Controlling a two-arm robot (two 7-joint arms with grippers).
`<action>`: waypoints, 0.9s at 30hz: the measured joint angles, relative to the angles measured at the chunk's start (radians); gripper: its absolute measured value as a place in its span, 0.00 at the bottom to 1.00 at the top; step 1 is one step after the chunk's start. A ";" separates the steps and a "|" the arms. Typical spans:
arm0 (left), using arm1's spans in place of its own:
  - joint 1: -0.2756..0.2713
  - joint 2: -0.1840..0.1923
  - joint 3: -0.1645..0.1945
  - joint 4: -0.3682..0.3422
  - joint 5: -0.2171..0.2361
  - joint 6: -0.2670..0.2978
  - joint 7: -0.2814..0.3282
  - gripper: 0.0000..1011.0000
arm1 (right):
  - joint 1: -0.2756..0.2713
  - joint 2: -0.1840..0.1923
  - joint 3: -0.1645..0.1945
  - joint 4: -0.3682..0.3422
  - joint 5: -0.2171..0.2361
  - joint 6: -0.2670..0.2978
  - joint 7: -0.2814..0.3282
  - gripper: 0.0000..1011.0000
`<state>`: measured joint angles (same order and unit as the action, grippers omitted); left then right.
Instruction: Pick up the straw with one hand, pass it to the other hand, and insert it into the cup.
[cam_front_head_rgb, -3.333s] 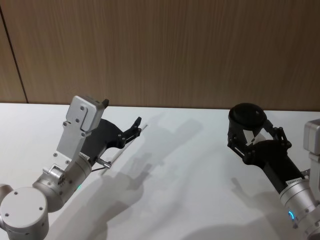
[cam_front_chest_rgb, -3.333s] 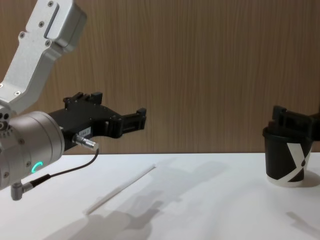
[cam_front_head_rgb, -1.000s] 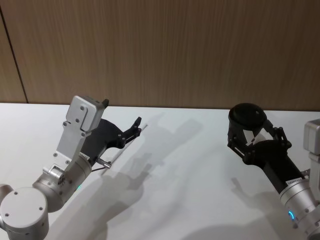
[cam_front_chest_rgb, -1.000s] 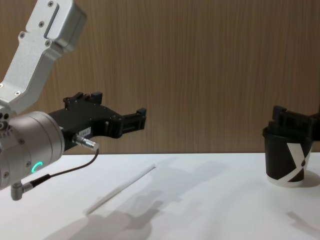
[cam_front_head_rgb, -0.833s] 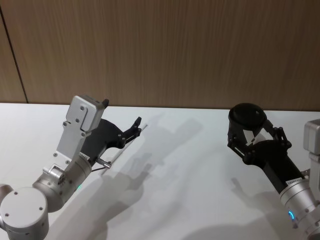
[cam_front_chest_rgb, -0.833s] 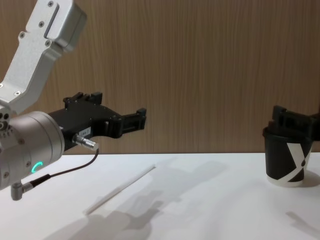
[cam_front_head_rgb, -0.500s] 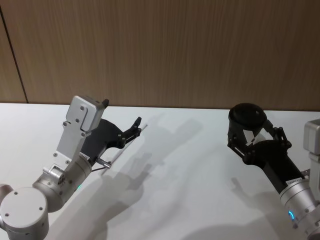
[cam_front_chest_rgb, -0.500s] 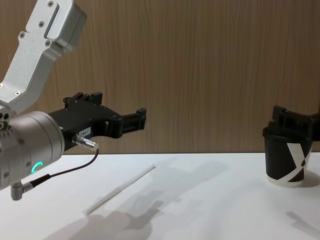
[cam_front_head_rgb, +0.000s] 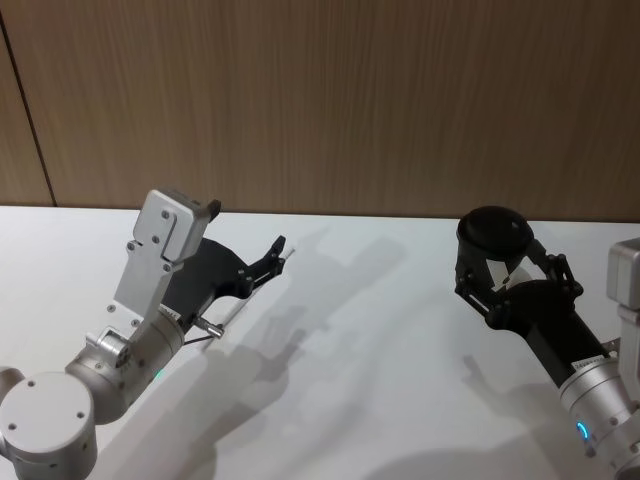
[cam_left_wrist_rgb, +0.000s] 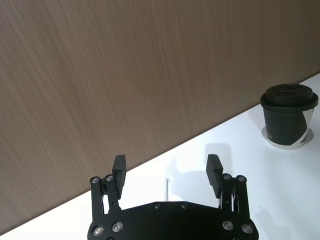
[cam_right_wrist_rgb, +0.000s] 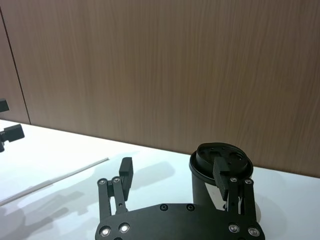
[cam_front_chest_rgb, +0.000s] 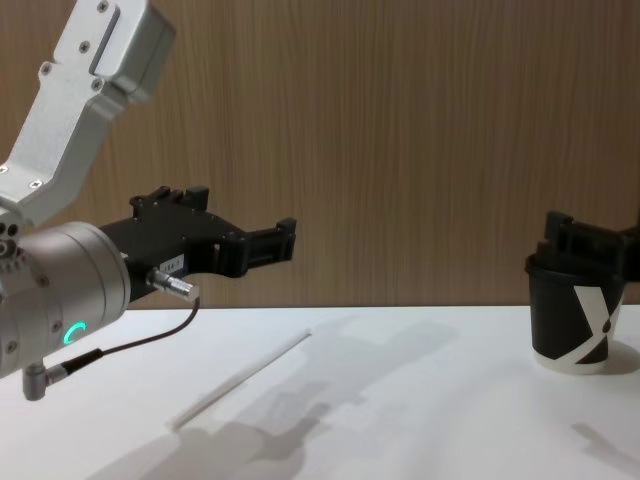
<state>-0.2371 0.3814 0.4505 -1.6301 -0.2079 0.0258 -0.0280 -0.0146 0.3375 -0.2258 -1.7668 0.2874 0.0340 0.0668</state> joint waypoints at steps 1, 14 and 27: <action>0.000 0.000 -0.001 -0.001 -0.002 0.004 -0.003 0.99 | 0.000 0.000 0.000 0.000 0.000 0.000 0.000 0.99; 0.030 -0.010 -0.035 -0.042 -0.056 0.072 -0.018 0.99 | 0.000 0.000 0.000 0.000 0.000 0.000 0.000 0.99; 0.072 -0.039 -0.089 -0.074 -0.105 0.145 0.020 0.99 | 0.000 0.000 0.000 0.000 0.000 0.000 0.000 0.99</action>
<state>-0.1652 0.3428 0.3616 -1.7037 -0.3130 0.1706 -0.0078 -0.0146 0.3375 -0.2259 -1.7668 0.2874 0.0340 0.0668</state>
